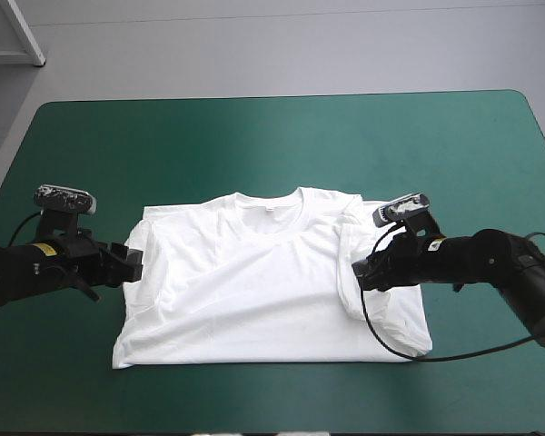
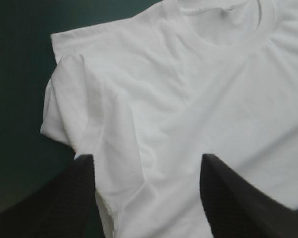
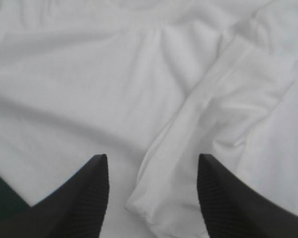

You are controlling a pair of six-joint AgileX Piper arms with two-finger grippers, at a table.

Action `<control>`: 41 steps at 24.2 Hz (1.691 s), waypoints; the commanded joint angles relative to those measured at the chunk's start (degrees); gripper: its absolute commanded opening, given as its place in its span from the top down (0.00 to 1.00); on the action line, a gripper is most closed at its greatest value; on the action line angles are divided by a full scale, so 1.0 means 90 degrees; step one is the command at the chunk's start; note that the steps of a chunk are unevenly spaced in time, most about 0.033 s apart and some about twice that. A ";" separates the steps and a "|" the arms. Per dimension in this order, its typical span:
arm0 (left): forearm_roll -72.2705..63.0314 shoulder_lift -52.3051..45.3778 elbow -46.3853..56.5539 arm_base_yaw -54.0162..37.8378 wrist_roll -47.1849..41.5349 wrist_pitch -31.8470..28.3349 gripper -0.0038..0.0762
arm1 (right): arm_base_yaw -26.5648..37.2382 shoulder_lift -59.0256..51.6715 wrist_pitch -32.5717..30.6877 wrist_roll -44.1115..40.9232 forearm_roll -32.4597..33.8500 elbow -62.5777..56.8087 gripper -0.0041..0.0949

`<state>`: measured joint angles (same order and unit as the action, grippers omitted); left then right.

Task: Fold the cloth

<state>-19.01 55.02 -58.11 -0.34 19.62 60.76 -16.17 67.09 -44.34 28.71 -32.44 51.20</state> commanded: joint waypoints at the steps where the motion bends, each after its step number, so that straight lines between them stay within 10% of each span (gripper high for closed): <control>1: 0.0178 -0.0197 0.0091 0.0018 -0.0192 0.0159 0.39 | 0.0012 -0.0654 0.0091 -0.0798 0.0868 0.0509 0.52; 9: 0.0940 -0.0979 0.1993 0.0018 -0.0818 0.0265 0.39 | 0.0012 -0.2109 -0.0702 -0.2457 0.2790 0.0336 0.56; 19: 0.1379 -0.1520 0.3114 0.0006 -0.1332 -0.0270 0.39 | 0.0012 -0.2935 -0.1009 -0.2765 0.2765 -0.0455 0.56; 29: 0.1202 0.0200 0.3119 0.0006 -0.1314 -0.0840 0.39 | 0.0012 -0.2935 -0.0707 -0.2695 0.2686 -0.0640 0.56; 41: 0.1140 0.0657 0.3119 0.0006 -0.0778 -0.0826 0.93 | 0.0012 -0.2924 -0.1450 -0.2708 0.2922 -0.0792 0.56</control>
<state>-8.77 61.03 -28.86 -0.34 11.66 53.52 -16.17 40.76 -57.41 4.05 -6.18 43.15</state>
